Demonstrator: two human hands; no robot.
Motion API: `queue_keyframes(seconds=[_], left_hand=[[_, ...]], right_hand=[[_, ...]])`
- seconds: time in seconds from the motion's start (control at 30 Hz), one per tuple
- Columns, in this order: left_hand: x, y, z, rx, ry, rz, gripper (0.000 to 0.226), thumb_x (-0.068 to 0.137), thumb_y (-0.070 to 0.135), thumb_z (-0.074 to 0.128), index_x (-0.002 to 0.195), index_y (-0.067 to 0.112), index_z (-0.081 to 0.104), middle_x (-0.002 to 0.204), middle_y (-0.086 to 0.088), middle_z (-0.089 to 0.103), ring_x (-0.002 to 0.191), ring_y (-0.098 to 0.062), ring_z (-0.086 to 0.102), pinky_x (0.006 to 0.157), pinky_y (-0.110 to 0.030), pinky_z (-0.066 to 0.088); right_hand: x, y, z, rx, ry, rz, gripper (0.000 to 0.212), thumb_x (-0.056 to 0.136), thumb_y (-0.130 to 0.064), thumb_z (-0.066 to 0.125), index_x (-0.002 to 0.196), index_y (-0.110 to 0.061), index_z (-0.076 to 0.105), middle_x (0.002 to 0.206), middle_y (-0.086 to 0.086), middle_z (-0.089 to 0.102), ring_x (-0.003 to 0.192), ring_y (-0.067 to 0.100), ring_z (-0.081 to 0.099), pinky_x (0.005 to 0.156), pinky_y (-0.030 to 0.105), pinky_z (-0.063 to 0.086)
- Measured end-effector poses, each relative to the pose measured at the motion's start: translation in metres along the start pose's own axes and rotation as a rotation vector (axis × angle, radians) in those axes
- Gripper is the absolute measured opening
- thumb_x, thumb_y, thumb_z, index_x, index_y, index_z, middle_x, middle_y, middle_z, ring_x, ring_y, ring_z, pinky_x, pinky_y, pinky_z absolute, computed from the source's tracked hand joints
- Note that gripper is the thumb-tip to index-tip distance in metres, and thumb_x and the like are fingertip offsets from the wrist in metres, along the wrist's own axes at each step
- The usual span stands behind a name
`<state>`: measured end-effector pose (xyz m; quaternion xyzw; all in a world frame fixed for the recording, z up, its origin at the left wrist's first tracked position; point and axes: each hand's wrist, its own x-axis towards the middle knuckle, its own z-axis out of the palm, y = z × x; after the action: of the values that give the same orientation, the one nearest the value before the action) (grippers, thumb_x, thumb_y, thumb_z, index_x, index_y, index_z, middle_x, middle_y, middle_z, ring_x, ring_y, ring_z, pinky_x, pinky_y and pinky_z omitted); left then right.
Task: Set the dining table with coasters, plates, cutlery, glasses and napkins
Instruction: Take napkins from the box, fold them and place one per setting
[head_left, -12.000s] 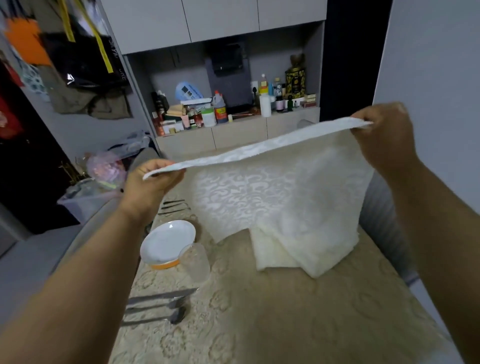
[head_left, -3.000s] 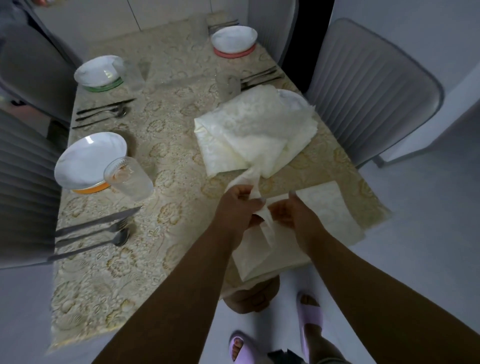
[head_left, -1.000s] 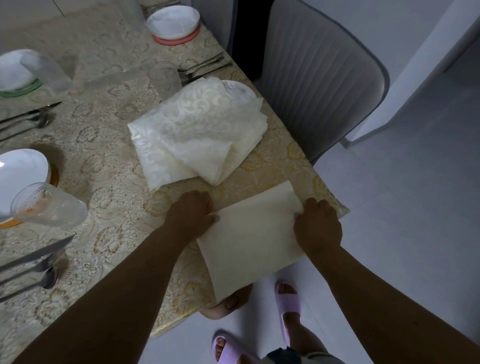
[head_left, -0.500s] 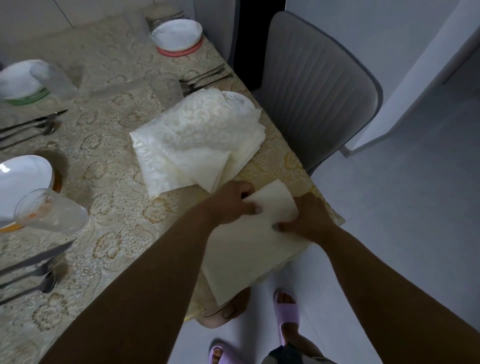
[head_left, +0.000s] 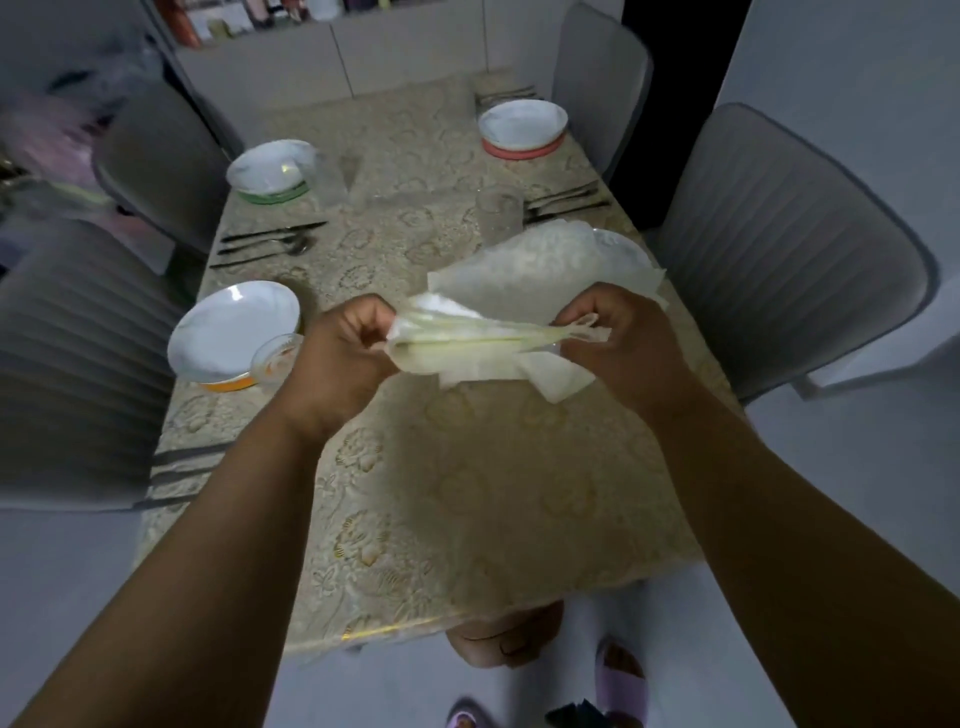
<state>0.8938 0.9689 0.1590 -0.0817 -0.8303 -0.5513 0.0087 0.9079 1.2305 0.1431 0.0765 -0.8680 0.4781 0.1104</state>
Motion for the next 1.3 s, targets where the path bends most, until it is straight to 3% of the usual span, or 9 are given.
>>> queue_keyframes(seconds=[0.17,0.3,0.4,0.57,0.73,0.9,1.03,1.13,1.3], left_hand=[[-0.061,-0.08,-0.005,0.147,-0.099,-0.144,0.017,0.069,0.003,0.079,0.072,0.008,0.064,0.075,-0.005,0.068,0.067,-0.006,0.059,0.064,-0.026,0.049],[-0.104,-0.129,0.013,0.294,-0.199,-0.284,0.021,0.077,-0.002,0.069,0.073,0.018,0.065,0.08,0.003,0.07,0.077,-0.012,0.065,0.072,-0.031,0.052],[-0.122,-0.14,0.021,0.356,-0.238,-0.255,0.02,0.079,0.006,0.07,0.083,0.025,0.065,0.086,0.014,0.066,0.081,-0.005,0.061,0.073,-0.011,0.043],[-0.128,-0.145,0.024,0.369,-0.242,-0.208,0.019,0.083,0.004,0.067,0.093,0.019,0.073,0.091,0.012,0.067,0.085,-0.005,0.06,0.074,-0.007,0.04],[-0.135,-0.16,0.017,0.192,-0.242,-0.33,0.019,0.08,0.006,0.07,0.088,0.023,0.076,0.089,0.009,0.074,0.086,-0.011,0.069,0.082,-0.03,0.054],[-0.125,-0.154,0.021,0.007,-0.024,-0.545,0.041,0.085,0.028,0.071,0.066,-0.006,0.057,0.061,-0.009,0.046,0.058,-0.016,0.04,0.059,-0.029,0.034],[-0.116,-0.155,0.031,0.101,0.114,-0.596,0.048,0.085,0.044,0.067,0.058,0.007,0.054,0.053,-0.008,0.048,0.051,-0.017,0.043,0.055,-0.029,0.034],[-0.113,-0.157,0.036,0.225,0.182,-0.607,0.05,0.084,0.047,0.066,0.058,0.007,0.053,0.055,-0.009,0.053,0.052,-0.02,0.048,0.054,-0.03,0.035],[-0.108,-0.155,0.045,0.349,0.231,-0.622,0.042,0.084,0.052,0.064,0.066,0.015,0.061,0.062,-0.002,0.059,0.061,-0.019,0.055,0.055,-0.028,0.037]], right_hand=[[-0.028,0.028,0.042,-0.082,-0.339,-0.073,0.035,0.067,-0.007,0.08,0.075,-0.034,0.06,0.093,-0.011,0.07,0.09,0.001,0.064,0.084,0.033,0.051],[-0.058,0.048,0.072,-0.303,-0.625,-0.001,0.015,0.073,-0.011,0.074,0.088,-0.012,0.069,0.102,0.003,0.069,0.097,0.02,0.063,0.084,0.035,0.048],[-0.072,0.053,0.084,-0.306,-0.692,0.046,0.018,0.074,-0.017,0.075,0.089,-0.014,0.066,0.104,0.002,0.069,0.101,0.018,0.062,0.086,0.032,0.047],[-0.061,0.037,0.088,-0.017,-0.709,0.198,0.031,0.077,-0.026,0.077,0.104,-0.015,0.066,0.109,-0.014,0.063,0.096,-0.011,0.054,0.085,0.014,0.042],[-0.04,0.031,0.111,0.386,-0.804,0.667,0.059,0.098,-0.048,0.031,0.11,0.001,0.062,0.113,0.016,0.066,0.102,0.023,0.063,0.096,0.038,0.047],[-0.049,0.064,0.116,0.531,-0.591,0.871,0.077,0.091,-0.066,0.023,0.086,-0.004,0.069,0.072,0.011,0.066,0.064,0.021,0.06,0.06,0.026,0.046],[-0.062,0.069,0.111,0.53,-0.469,0.825,0.058,0.081,-0.064,0.045,0.095,-0.014,0.07,0.106,0.019,0.068,0.089,0.026,0.062,0.083,0.04,0.049],[-0.068,0.067,0.116,0.181,-0.379,0.628,0.043,0.076,-0.048,0.071,0.094,-0.009,0.066,0.09,0.01,0.068,0.075,0.017,0.06,0.067,0.033,0.05],[-0.063,0.074,0.136,-0.288,-0.303,0.43,0.038,0.089,-0.038,0.062,0.078,-0.001,0.059,0.068,0.005,0.05,0.066,0.02,0.049,0.055,0.03,0.031]])
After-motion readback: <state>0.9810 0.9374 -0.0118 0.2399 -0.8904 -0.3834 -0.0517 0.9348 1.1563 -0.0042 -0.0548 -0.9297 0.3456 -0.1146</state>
